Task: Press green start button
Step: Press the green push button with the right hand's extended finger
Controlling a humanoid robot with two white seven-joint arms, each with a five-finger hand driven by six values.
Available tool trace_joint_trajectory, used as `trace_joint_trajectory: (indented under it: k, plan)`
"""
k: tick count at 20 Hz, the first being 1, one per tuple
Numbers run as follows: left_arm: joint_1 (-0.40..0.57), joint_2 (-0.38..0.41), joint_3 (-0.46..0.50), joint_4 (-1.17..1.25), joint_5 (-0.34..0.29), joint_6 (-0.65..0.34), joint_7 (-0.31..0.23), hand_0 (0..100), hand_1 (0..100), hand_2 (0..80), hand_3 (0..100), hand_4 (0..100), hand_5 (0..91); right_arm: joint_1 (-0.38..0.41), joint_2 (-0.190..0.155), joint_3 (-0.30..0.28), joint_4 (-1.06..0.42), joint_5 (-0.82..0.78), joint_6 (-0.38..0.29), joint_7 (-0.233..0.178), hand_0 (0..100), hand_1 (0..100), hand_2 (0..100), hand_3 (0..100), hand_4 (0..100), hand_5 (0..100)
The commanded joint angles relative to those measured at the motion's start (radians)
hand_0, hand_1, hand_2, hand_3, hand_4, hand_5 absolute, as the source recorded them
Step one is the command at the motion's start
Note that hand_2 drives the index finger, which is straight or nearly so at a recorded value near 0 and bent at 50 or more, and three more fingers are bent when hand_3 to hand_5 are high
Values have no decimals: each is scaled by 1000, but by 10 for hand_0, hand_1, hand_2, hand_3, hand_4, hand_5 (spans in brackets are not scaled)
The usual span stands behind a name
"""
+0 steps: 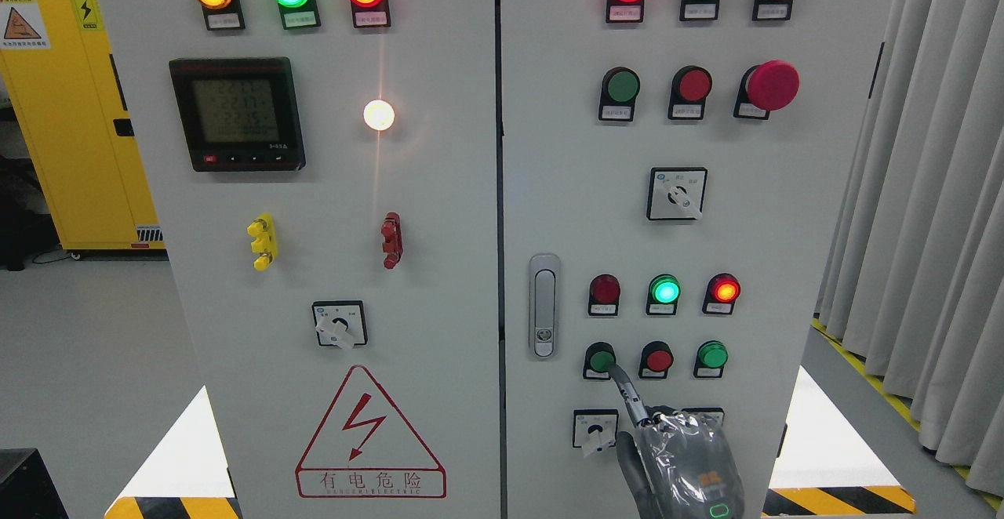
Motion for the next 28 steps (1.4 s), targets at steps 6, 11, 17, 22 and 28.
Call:
trace_joint_trajectory:
  k: [6,11,17,22,28]
  plan:
    - [0,0,0,0,0,0,0,120,556,0,0,0,0,-13,0,21,10,0,1,4,785,1000,0,876,911,1000]
    - [0,0,0,0,0,0,0,120,556,0,0,0,0,-13,0,24,10,0,1,21,780,1000,0,877,914,1000]
    - [0,0,0,0,0,0,1,120,556,0,0,0,0,-17,0,27,12,-2,14,31,785,1000,0,878,915,1000]
    - [0,0,0,0,0,0,0,120,556,0,0,0,0,-19,0,27,10,-2,16,31,785,1000,0,879,916,1000]
    - [0,0,0,0,0,0,0,120,556,0,0,0,0,-19,0,26,10,-3,24,31,784,1000,0,880,916,1000]
